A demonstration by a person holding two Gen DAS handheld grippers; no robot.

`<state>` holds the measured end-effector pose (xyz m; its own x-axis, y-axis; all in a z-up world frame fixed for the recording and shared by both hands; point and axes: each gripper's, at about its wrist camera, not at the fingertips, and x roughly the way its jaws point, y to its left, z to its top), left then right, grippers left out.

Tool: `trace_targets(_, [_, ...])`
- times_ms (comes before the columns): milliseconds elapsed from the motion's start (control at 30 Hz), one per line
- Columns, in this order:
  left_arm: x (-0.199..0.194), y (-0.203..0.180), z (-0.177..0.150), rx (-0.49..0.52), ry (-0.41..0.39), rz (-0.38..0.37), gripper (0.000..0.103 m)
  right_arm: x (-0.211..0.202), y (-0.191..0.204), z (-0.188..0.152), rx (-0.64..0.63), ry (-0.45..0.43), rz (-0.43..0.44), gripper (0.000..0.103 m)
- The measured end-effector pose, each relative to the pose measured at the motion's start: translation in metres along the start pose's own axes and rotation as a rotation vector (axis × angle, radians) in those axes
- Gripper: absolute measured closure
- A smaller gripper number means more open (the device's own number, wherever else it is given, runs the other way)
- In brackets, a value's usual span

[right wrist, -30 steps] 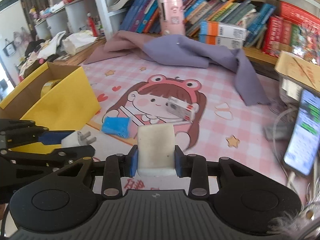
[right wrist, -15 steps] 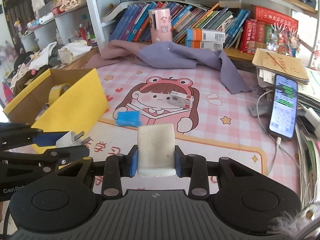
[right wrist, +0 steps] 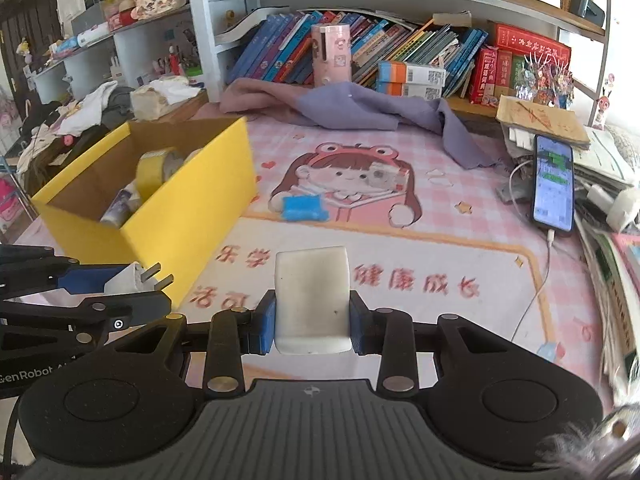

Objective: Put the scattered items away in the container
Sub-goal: 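Carry the white block and small charger over the yellow box with both tools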

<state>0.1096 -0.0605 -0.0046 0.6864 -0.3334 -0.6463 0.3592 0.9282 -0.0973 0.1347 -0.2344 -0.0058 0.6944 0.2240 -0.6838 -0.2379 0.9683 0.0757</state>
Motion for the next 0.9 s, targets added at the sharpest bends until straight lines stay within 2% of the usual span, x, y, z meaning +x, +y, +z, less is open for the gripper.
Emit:
trace_targets(367, [-0.043, 0.024, -0.04, -0.026, 0.013, 0.031, 0.069, -0.017, 0.058, -0.03, -0.024, 0.025, 0.046, 0.07])
trace_targets(900, [-0.088, 0.057, -0.068, -0.138, -0.021, 0.155, 0.069, -0.018, 0.121, -0.03, -0.179, 0.031, 0.159, 0.07])
